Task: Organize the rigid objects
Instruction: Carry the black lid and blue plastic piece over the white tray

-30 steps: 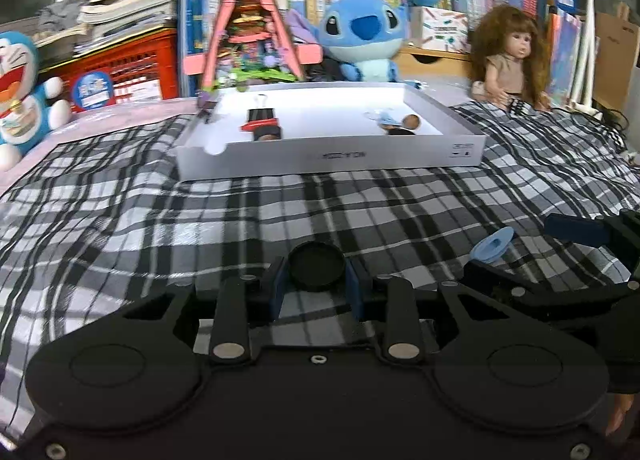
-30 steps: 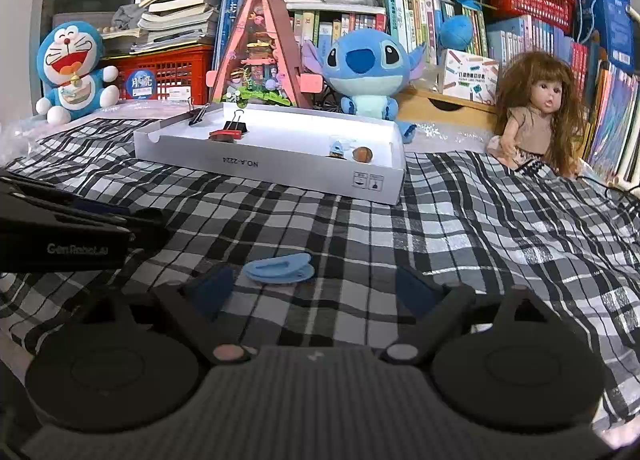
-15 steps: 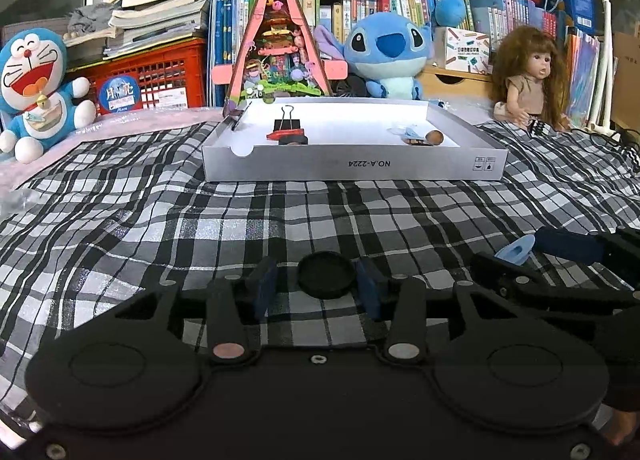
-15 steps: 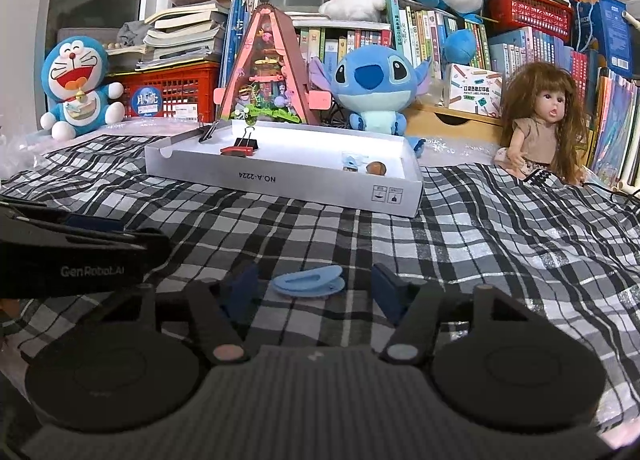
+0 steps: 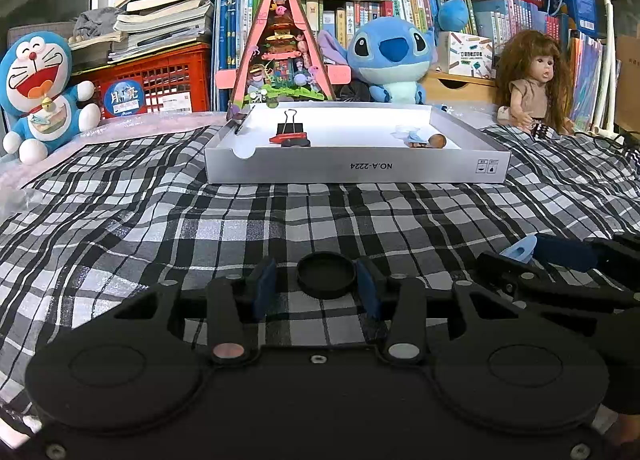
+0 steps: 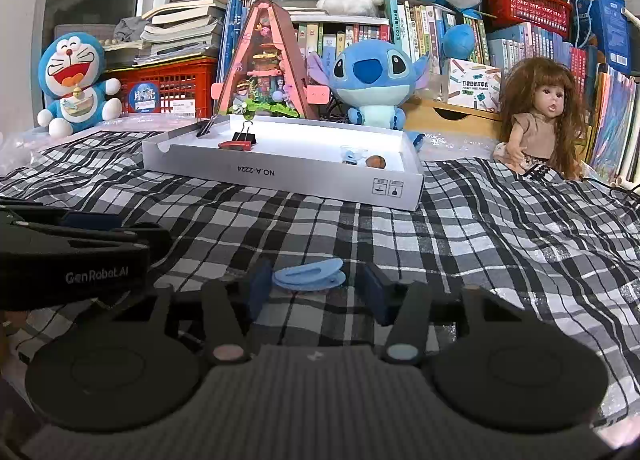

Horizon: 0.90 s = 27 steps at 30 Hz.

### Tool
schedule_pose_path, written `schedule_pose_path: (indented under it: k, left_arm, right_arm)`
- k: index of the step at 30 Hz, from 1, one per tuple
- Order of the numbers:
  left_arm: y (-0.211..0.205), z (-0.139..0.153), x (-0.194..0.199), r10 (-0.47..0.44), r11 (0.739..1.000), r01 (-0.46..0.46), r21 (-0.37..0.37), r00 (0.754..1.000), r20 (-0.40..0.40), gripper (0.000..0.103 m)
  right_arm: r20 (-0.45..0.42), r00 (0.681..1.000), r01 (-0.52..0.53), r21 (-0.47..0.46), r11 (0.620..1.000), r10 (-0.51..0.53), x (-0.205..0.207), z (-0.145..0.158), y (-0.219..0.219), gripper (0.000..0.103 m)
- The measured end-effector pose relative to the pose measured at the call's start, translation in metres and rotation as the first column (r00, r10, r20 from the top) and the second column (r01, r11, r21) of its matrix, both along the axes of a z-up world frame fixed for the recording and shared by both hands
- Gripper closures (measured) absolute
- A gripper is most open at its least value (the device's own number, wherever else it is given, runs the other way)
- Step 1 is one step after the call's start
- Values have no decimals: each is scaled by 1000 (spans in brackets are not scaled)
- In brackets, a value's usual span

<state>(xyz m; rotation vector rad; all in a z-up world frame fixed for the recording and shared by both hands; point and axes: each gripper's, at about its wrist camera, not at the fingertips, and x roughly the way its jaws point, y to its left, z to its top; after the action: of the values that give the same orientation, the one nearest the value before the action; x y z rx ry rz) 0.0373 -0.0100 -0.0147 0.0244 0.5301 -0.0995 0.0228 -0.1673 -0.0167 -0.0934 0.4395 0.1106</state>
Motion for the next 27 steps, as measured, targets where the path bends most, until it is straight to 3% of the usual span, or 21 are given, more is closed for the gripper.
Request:
schedule_pose_path:
  k: [2,7,27]
  left_arm:
    - [-1,1,0,1,1000,-1,6,1000,1,73]
    - [1,5,2,2,1000,-2,-12,1000,-21,73]
    - [9,24,6,13,999,-14,-42,999,-39,73]
  right_arm:
    - [0,1000,2,4,1000,-2,0,0,0,59]
    - [-1,1000,-1,52,999,1,-2,4,-2,59]
    - [14,1000,5,71,997,-6,5,19,-2,59]
